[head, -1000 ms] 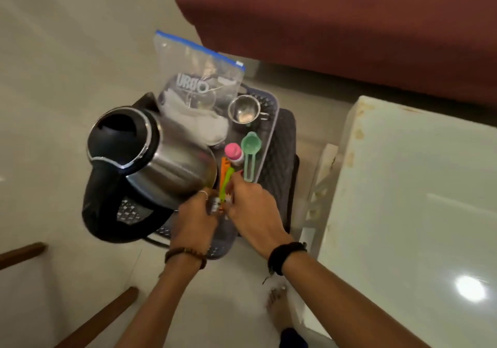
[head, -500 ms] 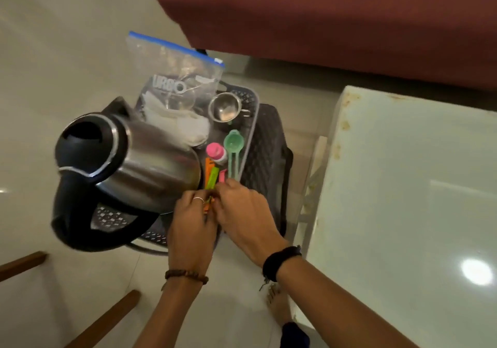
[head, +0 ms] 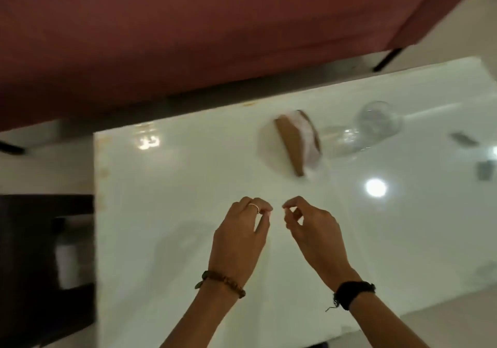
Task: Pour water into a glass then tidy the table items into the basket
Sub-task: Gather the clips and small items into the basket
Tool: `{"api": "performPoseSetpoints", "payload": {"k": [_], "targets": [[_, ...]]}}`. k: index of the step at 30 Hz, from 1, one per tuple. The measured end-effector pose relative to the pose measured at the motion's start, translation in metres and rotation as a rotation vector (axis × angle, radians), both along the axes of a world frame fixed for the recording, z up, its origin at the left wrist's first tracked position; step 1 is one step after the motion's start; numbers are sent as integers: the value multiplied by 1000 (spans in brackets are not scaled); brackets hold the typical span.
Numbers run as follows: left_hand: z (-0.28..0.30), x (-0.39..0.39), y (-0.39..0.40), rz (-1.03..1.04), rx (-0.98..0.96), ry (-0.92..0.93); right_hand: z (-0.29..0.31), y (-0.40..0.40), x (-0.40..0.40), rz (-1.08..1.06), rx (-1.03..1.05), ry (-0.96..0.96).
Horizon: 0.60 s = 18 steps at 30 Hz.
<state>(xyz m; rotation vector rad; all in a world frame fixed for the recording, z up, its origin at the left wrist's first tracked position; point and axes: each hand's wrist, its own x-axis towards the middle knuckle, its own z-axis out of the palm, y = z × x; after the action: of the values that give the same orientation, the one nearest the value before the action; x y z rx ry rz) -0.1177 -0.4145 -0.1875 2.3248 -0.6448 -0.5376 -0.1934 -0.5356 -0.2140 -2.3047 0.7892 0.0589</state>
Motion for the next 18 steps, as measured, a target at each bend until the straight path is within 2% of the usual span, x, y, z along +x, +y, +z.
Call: {"api": "performPoseSetpoints", "payload": {"k": [6, 11, 14, 18], "targets": [[-18, -67, -200, -318, -69, 110, -11, -181, -99, -375, -52, 19], [-37, -106, -337, -518, -85, 123, -20, -292, -149, -602, -127, -17], [-48, -115, -404, -660, -65, 25, -30, -343, -164, -706, -166, -56], [-69, -110, -484, -774, 88, -143, -48, -386, -167, -781, -194, -34]]}}
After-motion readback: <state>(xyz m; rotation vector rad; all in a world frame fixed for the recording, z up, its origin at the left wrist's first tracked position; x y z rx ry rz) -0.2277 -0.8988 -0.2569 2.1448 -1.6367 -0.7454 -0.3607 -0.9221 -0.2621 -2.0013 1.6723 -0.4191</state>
